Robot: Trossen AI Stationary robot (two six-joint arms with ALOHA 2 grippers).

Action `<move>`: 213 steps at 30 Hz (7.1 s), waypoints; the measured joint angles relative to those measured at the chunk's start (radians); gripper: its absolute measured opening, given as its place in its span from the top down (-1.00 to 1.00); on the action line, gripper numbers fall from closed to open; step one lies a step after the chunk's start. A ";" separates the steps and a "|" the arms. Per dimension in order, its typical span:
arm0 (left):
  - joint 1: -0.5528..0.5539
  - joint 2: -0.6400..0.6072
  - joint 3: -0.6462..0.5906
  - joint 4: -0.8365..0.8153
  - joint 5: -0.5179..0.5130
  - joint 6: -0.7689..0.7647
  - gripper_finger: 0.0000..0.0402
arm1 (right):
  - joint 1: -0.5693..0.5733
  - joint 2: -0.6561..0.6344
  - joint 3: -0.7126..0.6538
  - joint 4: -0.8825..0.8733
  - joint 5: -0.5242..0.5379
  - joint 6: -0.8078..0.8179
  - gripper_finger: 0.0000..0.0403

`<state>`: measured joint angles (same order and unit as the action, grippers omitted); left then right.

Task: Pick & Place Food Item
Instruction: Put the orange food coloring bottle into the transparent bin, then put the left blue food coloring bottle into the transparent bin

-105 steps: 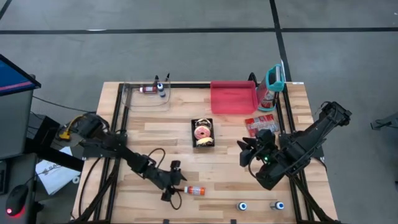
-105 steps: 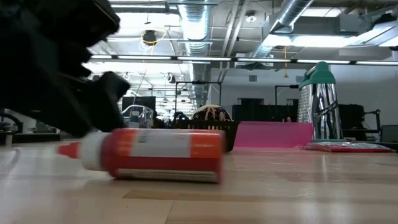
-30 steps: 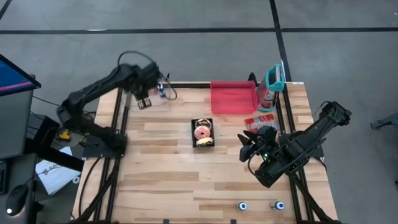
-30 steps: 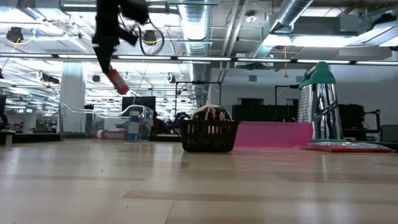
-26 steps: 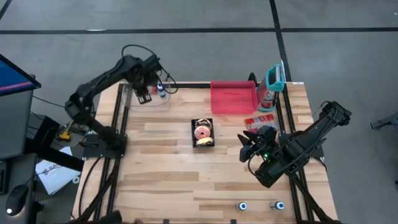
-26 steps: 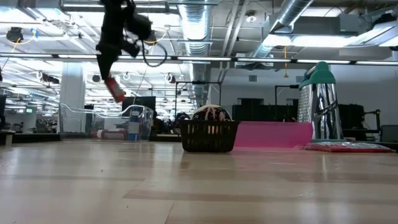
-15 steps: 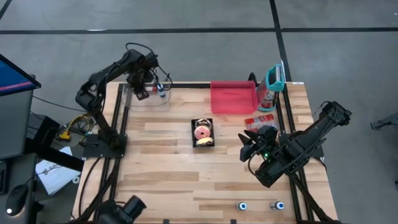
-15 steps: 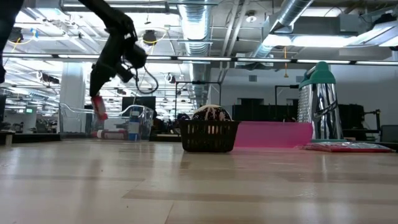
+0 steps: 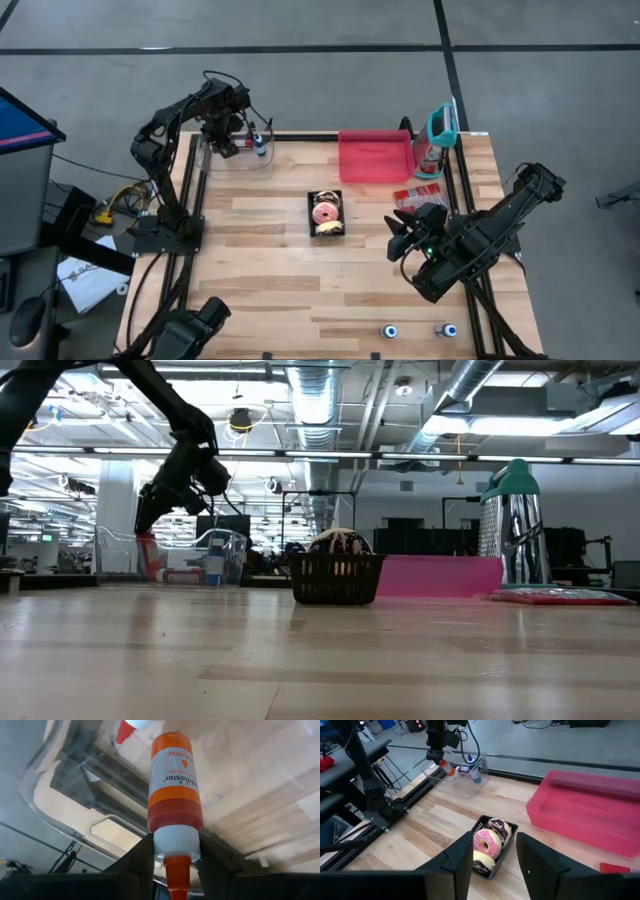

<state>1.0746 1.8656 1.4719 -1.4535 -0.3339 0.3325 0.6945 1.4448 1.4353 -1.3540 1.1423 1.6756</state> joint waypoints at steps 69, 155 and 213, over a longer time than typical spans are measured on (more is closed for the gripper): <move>-1.139 -1.079 -0.635 1.077 0.291 -0.525 0.23 | 0.089 0.357 0.085 0.353 -1.077 0.146 -0.05; -1.157 -0.886 -0.635 1.215 0.435 -0.578 -0.52 | -0.525 0.270 0.306 0.710 -1.154 -0.943 0.46; -0.456 -0.764 -0.675 1.012 -0.135 -1.030 0.50 | -0.445 0.225 0.306 0.341 -0.843 -0.799 -0.19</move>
<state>0.6189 1.1015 0.7966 -0.4419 -0.4688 -0.6979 0.2499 1.6698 1.7416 -1.0133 0.2994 0.8765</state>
